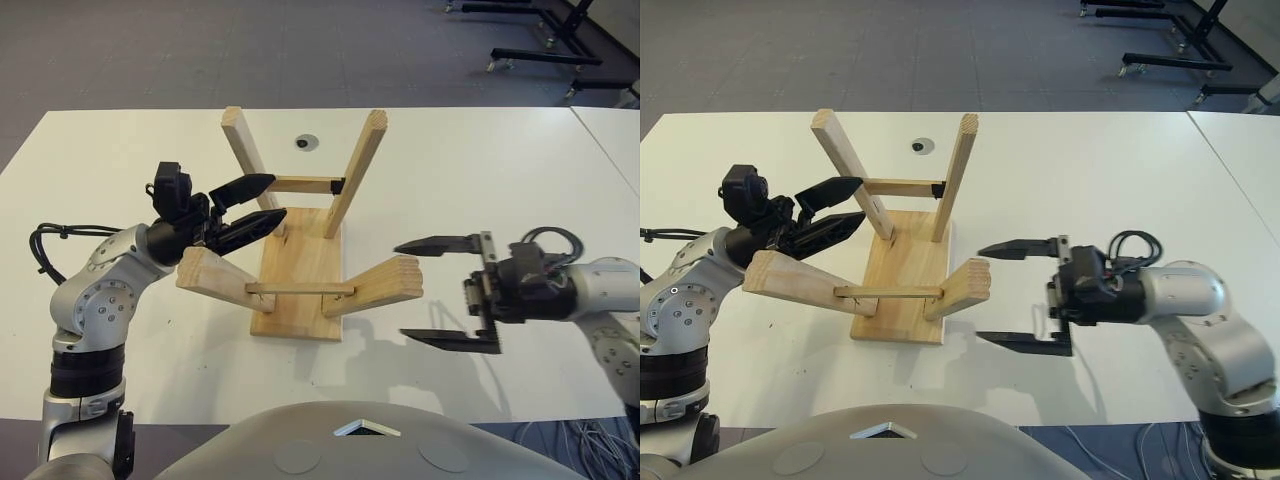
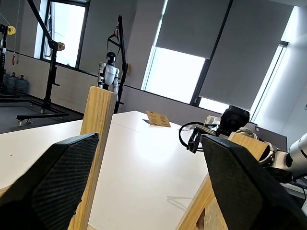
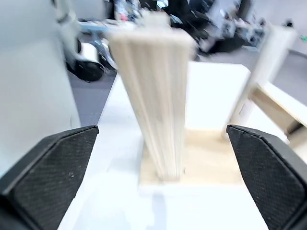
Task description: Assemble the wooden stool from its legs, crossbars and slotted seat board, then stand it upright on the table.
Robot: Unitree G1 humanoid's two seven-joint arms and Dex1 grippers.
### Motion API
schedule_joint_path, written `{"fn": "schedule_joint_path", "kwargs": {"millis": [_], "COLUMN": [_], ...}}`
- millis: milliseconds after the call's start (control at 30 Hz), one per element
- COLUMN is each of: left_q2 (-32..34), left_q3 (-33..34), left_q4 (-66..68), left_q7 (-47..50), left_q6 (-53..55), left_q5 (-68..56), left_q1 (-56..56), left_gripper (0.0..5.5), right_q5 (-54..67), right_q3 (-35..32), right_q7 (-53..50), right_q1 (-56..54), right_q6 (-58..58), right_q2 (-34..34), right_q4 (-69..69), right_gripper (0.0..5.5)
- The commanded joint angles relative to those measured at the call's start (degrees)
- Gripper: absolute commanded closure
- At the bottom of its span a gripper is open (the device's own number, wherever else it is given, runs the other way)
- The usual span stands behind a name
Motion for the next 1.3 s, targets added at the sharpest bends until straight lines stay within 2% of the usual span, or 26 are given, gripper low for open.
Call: {"fn": "schedule_joint_path", "kwargs": {"millis": [33,200,300,567,767,967,1300], "left_q2": [1.34,1.95,1.96,-2.55,-2.53,3.81,15.88], "left_q3": [0.73,1.27,1.49,2.29,1.11,1.00,-2.23], "left_q4": [-0.42,-1.11,-2.15,-13.58,-17.40,-15.85,-8.23], "left_q7": [-0.02,0.19,0.93,10.47,14.32,9.39,-5.74], "left_q6": [0.87,2.24,2.50,0.74,0.80,3.53,6.84], "left_q5": [-0.22,-1.37,-1.82,-4.50,-5.73,-7.77,-4.72], "left_q1": [-0.33,-1.42,-1.15,3.94,3.95,-0.22,-17.11], "left_gripper": [1.62,1.62,1.62,1.62,1.62,1.62,1.62], "right_q5": [-0.39,1.17,4.63,8.85,6.04,5.69,7.85], "right_q3": [-6.85,-10.19,-9.50,-3.02,7.98,9.89,5.92], "right_q7": [6.43,3.29,0.12,-1.74,4.60,5.40,-1.06], "right_q1": [1.72,-2.98,-9.76,-33.41,-51.21,-53.27,-47.98], "right_q6": [-0.93,-0.61,1.82,7.56,7.81,9.29,11.55], "right_q2": [-3.45,-1.90,-2.09,-5.73,-1.21,1.08,1.91], "right_q4": [7.02,8.04,6.61,5.86,12.46,12.89,4.82], "right_gripper": [0.58,0.58,0.58,0.58,0.58,0.58,0.58]}}
